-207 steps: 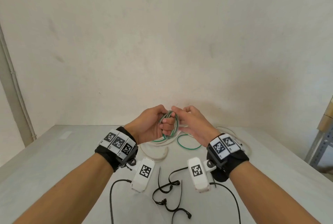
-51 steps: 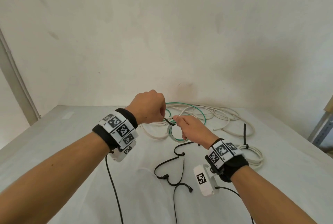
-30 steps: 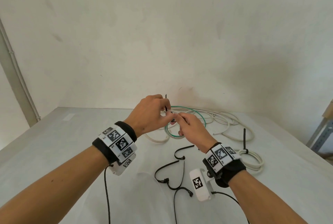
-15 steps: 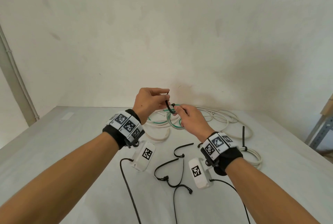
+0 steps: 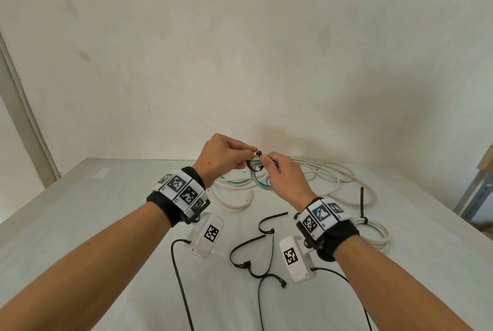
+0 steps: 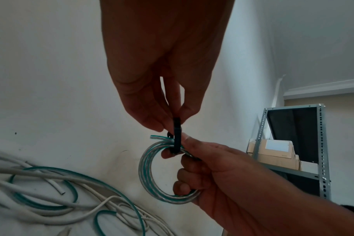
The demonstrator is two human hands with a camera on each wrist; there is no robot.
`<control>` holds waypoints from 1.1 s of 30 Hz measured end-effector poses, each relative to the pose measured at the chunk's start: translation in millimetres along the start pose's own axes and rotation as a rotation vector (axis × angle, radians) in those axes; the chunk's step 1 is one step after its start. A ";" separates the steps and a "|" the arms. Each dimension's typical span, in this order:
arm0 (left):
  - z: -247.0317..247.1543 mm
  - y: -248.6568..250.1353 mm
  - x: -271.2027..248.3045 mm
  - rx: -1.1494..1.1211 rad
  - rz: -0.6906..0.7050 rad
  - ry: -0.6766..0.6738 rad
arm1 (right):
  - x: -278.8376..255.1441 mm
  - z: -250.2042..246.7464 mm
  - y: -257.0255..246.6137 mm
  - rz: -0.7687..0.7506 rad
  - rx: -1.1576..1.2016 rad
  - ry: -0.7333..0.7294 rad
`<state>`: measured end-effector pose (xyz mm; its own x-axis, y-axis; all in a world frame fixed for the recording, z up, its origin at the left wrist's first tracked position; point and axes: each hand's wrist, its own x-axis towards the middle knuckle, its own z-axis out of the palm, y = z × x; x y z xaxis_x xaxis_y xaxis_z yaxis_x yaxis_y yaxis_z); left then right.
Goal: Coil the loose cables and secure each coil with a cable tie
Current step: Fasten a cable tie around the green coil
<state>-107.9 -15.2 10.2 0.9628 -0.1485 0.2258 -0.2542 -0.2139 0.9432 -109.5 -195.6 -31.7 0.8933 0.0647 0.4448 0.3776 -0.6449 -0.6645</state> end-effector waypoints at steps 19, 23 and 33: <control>-3.3 1.0 1.6 0.110 -0.014 0.003 | -2.1 2.0 1.6 -0.088 -0.090 -0.007; -4.7 0.2 1.3 0.049 -0.057 -0.051 | -2.8 1.8 2.9 -0.106 -0.129 -0.025; -15.5 2.9 5.2 -0.309 -0.385 -0.314 | -6.8 -6.0 1.7 -0.178 -0.118 -0.098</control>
<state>-102.2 -1.7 17.9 0.8953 -0.4047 -0.1861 0.1929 -0.0243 0.9809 -116.4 -201.7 -32.2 0.8367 0.2554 0.4844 0.5054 -0.7008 -0.5035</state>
